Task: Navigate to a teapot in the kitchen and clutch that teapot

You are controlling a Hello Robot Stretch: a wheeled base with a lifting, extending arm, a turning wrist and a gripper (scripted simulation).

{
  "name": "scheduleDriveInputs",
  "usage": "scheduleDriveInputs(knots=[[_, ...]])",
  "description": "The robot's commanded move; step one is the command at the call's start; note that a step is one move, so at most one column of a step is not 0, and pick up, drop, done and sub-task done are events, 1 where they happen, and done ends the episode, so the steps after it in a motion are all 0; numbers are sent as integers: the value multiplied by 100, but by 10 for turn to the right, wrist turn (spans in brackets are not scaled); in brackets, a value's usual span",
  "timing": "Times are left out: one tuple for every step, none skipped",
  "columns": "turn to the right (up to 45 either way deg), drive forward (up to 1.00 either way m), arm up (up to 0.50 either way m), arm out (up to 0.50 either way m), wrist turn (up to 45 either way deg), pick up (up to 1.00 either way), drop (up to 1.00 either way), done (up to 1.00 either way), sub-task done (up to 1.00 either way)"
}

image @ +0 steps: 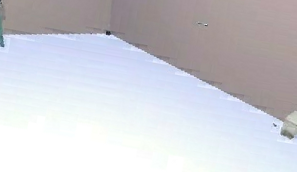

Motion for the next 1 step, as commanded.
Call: scheduleDriveInputs(knots=[[-420,0,0,0,0,0,0,0,0]])
